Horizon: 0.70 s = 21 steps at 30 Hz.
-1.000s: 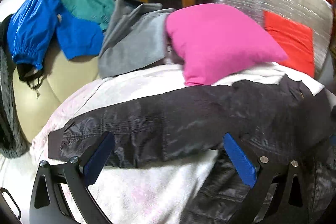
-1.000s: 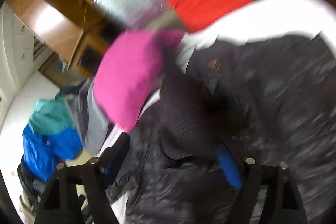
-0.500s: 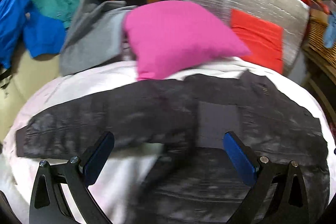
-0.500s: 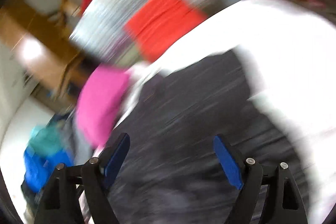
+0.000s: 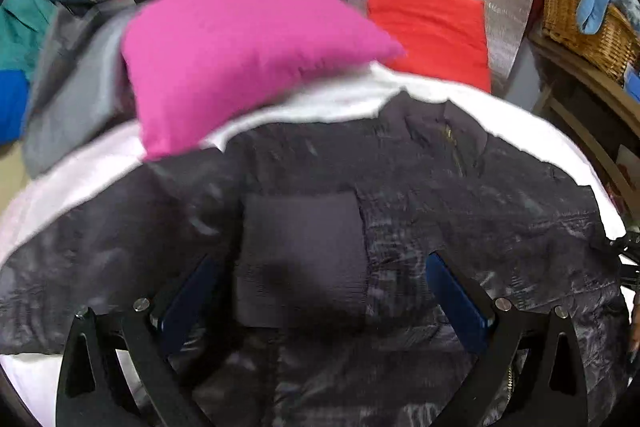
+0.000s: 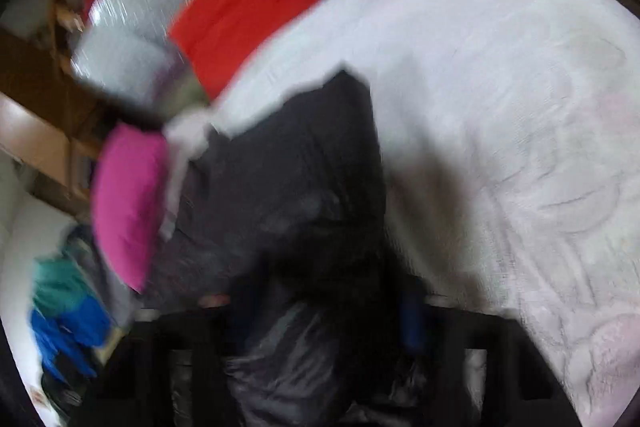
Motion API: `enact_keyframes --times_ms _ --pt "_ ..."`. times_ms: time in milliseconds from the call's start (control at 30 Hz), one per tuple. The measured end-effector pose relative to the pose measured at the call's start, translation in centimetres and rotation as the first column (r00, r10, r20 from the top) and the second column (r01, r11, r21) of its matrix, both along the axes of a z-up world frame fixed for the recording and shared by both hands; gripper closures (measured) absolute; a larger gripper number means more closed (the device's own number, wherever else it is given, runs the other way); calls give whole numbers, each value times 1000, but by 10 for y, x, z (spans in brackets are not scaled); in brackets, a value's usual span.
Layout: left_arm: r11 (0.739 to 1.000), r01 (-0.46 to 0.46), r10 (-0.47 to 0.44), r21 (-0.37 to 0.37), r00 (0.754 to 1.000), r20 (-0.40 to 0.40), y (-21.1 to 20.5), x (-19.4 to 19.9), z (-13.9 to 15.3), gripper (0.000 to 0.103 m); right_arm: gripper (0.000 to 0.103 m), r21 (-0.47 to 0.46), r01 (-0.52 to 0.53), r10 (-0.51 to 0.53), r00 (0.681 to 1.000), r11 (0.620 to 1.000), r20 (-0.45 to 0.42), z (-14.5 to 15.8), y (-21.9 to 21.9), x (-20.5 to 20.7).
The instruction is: Fold large clothes
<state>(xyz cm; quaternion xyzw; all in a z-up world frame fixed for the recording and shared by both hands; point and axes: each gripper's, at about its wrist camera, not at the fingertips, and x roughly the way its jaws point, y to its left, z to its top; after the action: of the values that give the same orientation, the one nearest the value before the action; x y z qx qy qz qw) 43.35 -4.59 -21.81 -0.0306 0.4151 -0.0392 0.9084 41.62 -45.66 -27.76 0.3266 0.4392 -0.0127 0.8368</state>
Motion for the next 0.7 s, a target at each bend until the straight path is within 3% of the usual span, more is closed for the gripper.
enact_keyframes --times_ms 100,200,267,333,367,400,433,500,567,700 --pt "1000 -13 11 -17 997 -80 -5 12 -17 18 81 -100 19 -12 997 995 75 25 6 -6" --pt "999 -19 23 42 996 -86 -14 14 -20 18 81 -181 53 -21 985 982 173 50 11 -17" --pt "994 -19 28 104 995 -92 -21 11 -23 18 81 -196 16 -5 998 981 60 28 15 -6" --pt "990 -11 23 138 996 -88 -24 5 -21 18 73 -167 12 -18 999 986 -32 5 15 0" --pt "988 -10 24 152 996 -87 -25 1 -18 18 72 -148 33 -36 999 988 -22 7 13 -4" --pt "988 -14 27 153 996 -82 -24 -4 -13 18 65 -132 39 -43 999 990 -21 12 11 -6" --pt "989 -21 32 144 997 -70 -22 -8 -7 18 44 -108 50 -52 999 993 -10 19 9 -10" --pt "992 -53 57 117 998 -35 -12 -18 6 18 22 -70 111 -106 991 991 79 35 5 -27" --pt "991 -96 97 91 995 -8 6 -21 15 18 22 -103 149 -134 981 984 138 53 11 -41" --pt "975 -221 220 33 975 23 53 -40 28 18 22 -136 118 -92 979 984 184 67 32 -66"
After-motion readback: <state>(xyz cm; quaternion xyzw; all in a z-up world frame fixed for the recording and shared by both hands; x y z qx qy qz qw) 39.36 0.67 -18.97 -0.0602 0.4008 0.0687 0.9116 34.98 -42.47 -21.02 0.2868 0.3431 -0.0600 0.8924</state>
